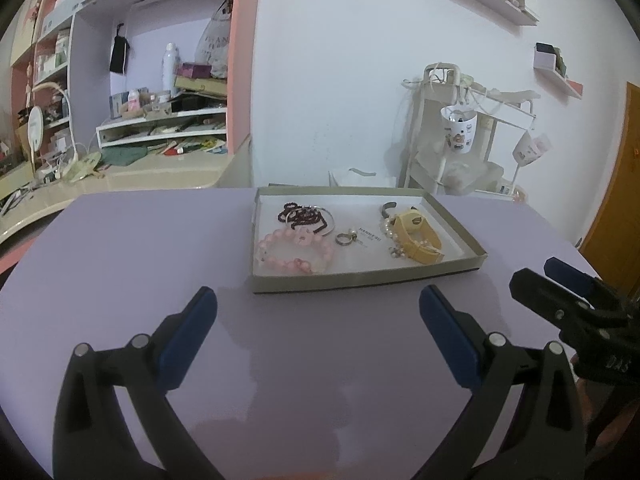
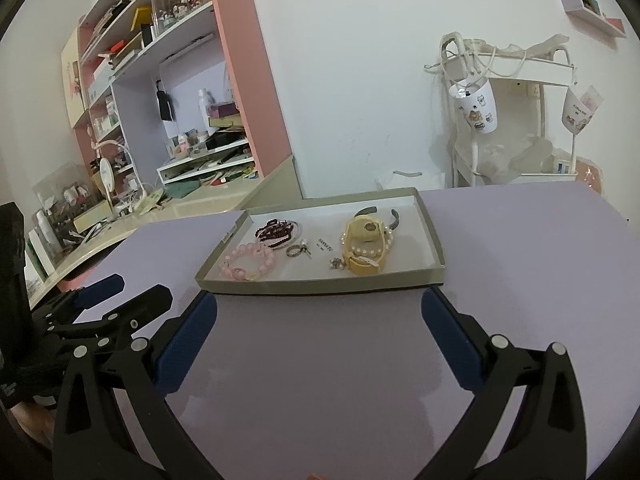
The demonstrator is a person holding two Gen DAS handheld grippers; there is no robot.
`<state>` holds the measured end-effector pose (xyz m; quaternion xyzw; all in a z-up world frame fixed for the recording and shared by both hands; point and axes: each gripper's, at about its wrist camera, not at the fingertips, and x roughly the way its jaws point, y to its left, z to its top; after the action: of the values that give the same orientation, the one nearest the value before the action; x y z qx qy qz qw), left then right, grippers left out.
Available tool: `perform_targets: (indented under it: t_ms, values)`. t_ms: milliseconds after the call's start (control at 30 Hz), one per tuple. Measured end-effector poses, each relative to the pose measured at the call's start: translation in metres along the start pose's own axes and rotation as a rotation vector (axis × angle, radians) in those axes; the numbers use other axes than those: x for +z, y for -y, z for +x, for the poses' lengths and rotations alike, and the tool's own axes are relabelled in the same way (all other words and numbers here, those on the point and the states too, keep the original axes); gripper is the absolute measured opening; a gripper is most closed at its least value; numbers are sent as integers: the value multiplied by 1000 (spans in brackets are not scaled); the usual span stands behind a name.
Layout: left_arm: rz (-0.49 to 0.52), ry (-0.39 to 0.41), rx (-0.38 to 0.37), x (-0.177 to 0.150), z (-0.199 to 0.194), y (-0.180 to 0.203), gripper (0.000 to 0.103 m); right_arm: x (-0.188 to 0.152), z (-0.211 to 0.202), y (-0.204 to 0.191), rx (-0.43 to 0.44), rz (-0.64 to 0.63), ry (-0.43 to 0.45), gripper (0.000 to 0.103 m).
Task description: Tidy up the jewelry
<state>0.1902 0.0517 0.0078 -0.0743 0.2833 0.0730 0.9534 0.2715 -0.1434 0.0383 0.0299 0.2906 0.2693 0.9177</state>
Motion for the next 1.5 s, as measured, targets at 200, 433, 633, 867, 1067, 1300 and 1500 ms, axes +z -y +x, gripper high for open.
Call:
perform_targets:
  t_ms: [200, 433, 633, 867, 1067, 1300, 1500]
  values:
    - [-13, 4, 8, 1, 3, -5, 101, 3, 5, -4, -4, -15, 2, 102]
    - [-29, 1, 9, 2, 7, -11, 101, 4, 13, -6, -9, -22, -10, 102]
    - [-29, -3, 3, 1, 8, -11, 101, 3, 14, -5, -11, -14, -13, 102]
    - [-18, -5, -3, 0, 11, -8, 101, 4, 14, -4, -9, -11, -12, 102]
    - [-20, -2, -10, 0, 11, -7, 101, 3, 15, -1, -11, 0, -10, 102]
    - [-25, -1, -28, 1, 12, -6, 101, 3, 16, 1, -12, 0, -9, 102]
    - [-27, 0, -46, 3, 14, -3, 101, 3, 16, 3, -15, 10, -9, 102]
